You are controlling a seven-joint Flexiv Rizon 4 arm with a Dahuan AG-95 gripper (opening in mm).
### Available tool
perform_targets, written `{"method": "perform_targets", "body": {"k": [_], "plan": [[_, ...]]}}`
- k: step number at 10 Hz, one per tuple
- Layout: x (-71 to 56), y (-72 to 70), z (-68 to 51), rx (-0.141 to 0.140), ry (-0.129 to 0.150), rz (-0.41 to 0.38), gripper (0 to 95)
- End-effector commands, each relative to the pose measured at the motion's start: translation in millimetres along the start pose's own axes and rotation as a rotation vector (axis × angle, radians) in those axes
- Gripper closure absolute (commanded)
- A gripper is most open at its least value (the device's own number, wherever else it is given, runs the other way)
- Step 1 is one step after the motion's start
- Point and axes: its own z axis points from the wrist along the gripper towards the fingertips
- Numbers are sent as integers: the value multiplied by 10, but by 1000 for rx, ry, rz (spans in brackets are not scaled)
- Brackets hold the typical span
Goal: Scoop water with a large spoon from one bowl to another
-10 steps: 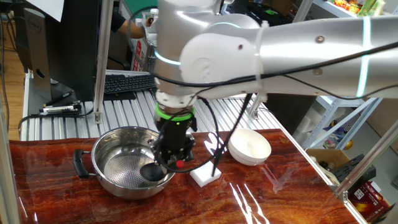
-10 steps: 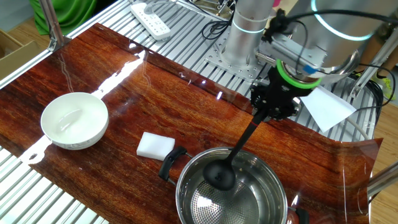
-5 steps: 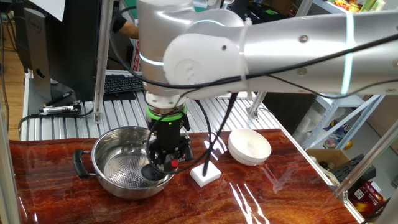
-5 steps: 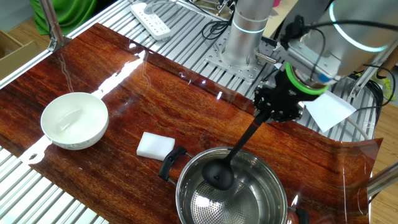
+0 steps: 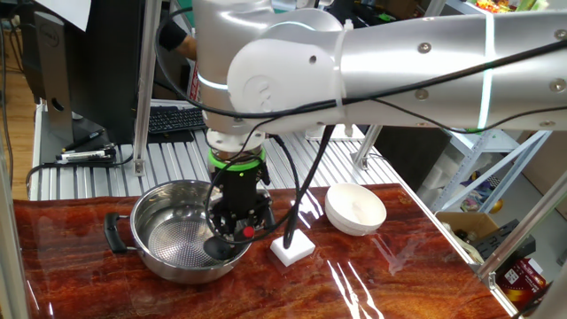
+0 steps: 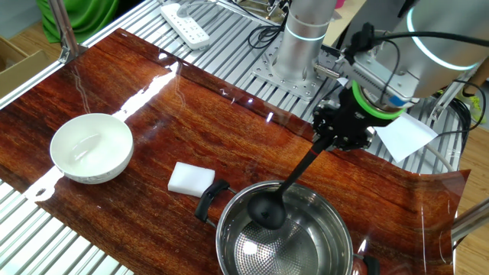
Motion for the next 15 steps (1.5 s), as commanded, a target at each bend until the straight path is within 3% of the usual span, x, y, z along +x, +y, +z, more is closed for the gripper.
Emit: {"method": "perform_targets", "body": {"k": [1,3,5,6,10,12,15], "plan": [[7,5,-6,8,10,25,950],[35,31,-15,10,31,48,950],[49,98,24,20,32,69,950],[33,119,58,19,34,77,950],[14,134,78,-5,84,93,950],[-43,156,96,7,98,99,950],[-146,177,97,26,96,108,950]]}}
